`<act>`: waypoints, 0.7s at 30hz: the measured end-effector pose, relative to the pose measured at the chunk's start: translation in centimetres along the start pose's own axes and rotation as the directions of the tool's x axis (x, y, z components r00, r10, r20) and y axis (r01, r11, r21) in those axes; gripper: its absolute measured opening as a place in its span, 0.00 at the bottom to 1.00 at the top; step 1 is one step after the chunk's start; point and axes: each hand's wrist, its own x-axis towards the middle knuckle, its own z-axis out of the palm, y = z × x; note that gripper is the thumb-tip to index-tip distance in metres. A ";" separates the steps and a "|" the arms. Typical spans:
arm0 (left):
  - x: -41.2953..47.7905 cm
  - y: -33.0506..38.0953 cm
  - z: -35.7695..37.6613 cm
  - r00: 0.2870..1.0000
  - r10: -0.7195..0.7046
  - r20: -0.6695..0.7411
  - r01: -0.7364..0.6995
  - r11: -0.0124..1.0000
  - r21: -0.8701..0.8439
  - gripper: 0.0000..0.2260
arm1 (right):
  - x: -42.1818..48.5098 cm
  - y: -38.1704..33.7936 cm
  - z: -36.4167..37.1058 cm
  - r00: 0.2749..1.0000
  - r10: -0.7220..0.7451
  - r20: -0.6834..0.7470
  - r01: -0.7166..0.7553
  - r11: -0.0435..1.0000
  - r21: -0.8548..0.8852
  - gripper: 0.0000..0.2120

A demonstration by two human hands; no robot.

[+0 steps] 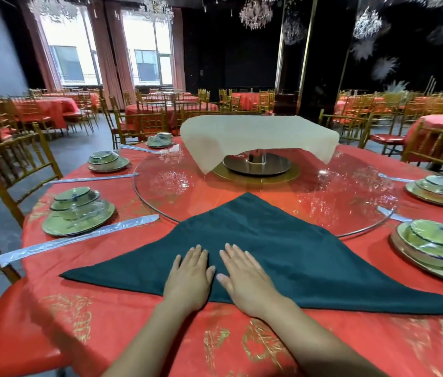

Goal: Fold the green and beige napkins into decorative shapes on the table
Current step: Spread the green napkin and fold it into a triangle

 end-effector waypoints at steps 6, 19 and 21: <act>0.0 -0.1 0.2 1.000 0.010 -0.005 -0.010 0.999 0.031 0.34 | -3.3 4.7 -1.4 0.994 0.113 0.010 -0.112 0.994 -0.010 0.54; 0.4 -0.3 0.6 0.999 0.003 -0.038 -0.002 1.000 0.023 0.23 | -11.8 15.1 -4.5 0.870 0.490 -0.047 -0.492 0.865 -0.094 0.68; 0.5 -0.4 0.7 0.999 0.000 -0.035 0.001 1.000 0.017 0.23 | -12.8 15.9 -4.9 0.843 0.537 -0.038 -0.538 0.839 -0.082 0.66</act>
